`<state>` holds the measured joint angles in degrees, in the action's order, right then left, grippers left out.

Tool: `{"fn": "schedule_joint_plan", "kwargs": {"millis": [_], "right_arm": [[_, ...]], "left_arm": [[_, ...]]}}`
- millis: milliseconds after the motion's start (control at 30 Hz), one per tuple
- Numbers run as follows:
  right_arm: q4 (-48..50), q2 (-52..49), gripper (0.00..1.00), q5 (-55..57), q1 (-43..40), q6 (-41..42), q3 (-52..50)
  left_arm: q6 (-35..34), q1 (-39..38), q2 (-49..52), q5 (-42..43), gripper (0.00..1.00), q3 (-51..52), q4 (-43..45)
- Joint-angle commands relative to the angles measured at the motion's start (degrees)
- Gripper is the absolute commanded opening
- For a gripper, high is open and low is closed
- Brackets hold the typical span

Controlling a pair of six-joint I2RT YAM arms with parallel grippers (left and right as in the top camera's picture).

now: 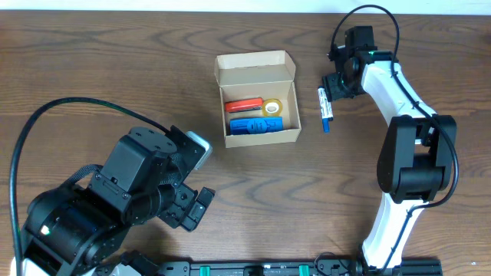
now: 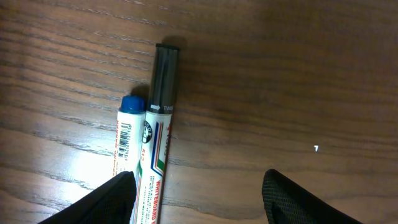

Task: Pack container
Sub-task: 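Move the right gripper back over the black-capped marker and lower, then close the right gripper on the black-capped whiteboard marker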

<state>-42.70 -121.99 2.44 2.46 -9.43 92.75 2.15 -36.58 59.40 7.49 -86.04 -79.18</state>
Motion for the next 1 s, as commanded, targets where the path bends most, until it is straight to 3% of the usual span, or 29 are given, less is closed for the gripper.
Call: {"fn": "schedule_joint_plan", "kwargs": {"millis": [0, 700, 967], "right_arm": [[0.1, -1.0, 0.68, 0.8, 0.3, 1.3, -1.1], [-0.2, -4.1, 0.67, 3.6, 0.2, 1.7, -1.1], [0.3, -4.3, 0.60, 2.9, 0.2, 1.6, -1.3]], "left_arm": [[0.0, 0.2, -0.3, -0.2, 0.95, 0.1, -0.2], [0.0, 0.2, -0.3, -0.2, 0.95, 0.1, -0.2], [0.0, 0.2, -0.3, -0.2, 0.95, 0.1, -0.2]]}}
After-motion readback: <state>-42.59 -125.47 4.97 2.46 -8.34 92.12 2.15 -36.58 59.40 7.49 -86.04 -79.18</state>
